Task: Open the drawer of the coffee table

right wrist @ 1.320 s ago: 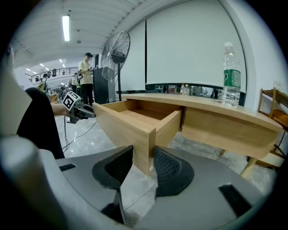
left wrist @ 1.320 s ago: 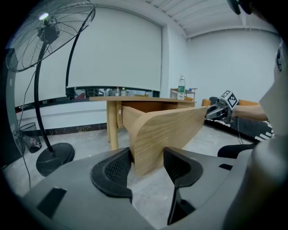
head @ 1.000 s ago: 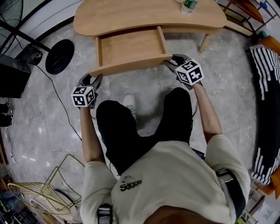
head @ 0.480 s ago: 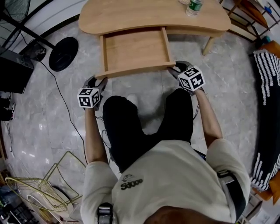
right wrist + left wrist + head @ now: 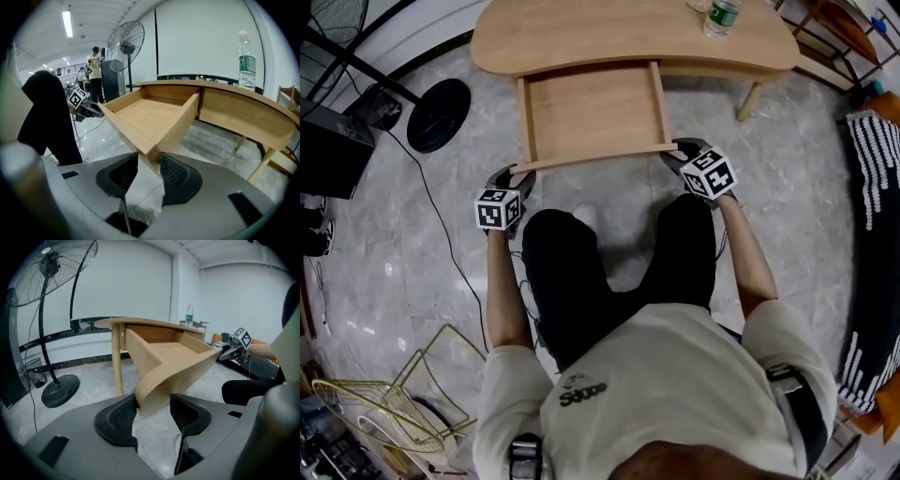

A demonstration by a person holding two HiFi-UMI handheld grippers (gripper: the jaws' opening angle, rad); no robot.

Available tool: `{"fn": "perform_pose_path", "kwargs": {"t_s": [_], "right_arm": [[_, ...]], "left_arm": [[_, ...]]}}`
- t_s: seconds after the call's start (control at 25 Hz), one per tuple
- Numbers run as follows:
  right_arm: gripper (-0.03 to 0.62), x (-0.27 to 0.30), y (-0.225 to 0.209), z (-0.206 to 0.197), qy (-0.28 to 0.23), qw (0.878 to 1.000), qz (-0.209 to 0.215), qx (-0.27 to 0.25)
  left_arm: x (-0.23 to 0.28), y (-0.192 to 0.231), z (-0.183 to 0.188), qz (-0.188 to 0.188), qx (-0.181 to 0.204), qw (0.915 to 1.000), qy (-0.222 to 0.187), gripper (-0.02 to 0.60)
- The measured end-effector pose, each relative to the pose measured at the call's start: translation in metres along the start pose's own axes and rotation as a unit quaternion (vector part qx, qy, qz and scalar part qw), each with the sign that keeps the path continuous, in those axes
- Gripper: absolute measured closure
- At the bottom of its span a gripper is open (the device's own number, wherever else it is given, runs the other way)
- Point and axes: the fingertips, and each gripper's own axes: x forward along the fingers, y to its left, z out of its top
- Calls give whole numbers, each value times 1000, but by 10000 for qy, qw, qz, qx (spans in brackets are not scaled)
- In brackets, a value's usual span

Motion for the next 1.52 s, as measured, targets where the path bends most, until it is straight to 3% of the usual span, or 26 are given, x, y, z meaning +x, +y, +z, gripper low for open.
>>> {"fn": "perform_pose_path", "kwargs": {"t_s": [0.52, 0.8, 0.88, 1.0, 1.16, 1.28, 1.4, 1.52], "right_arm": [[445, 7, 0, -7, 78, 10000, 1, -15], [444, 6, -1, -10, -42, 10000, -19, 0], [445, 4, -5, -14, -48, 9999, -57, 78], [445, -5, -19, -29, 75, 9997, -197, 143], [478, -29, -52, -36, 74, 9979, -580, 295], [537, -49, -82, -22, -69, 9932, -1099, 368], [584, -71, -106, 10, -458, 9865, -1548, 279], [588, -92, -117, 53, -935, 9787, -1826, 29]], "left_arm": [[8, 2, -8, -46, 39, 9999, -87, 345], [7, 8, -18, 79, -516, 9986, -31, 344], [3, 18, -29, 245, -732, 9970, 84, 396], [-9, 37, -46, 503, -1023, 9933, 205, 419], [-33, 73, -39, 1029, -1269, 9866, -17, 507], [-51, 95, -10, 1343, -1124, 9839, -356, 546], [-67, 104, 27, 1536, -657, 9839, -637, 555], [-81, 99, 77, 1579, -220, 9813, -1078, 562]]}}
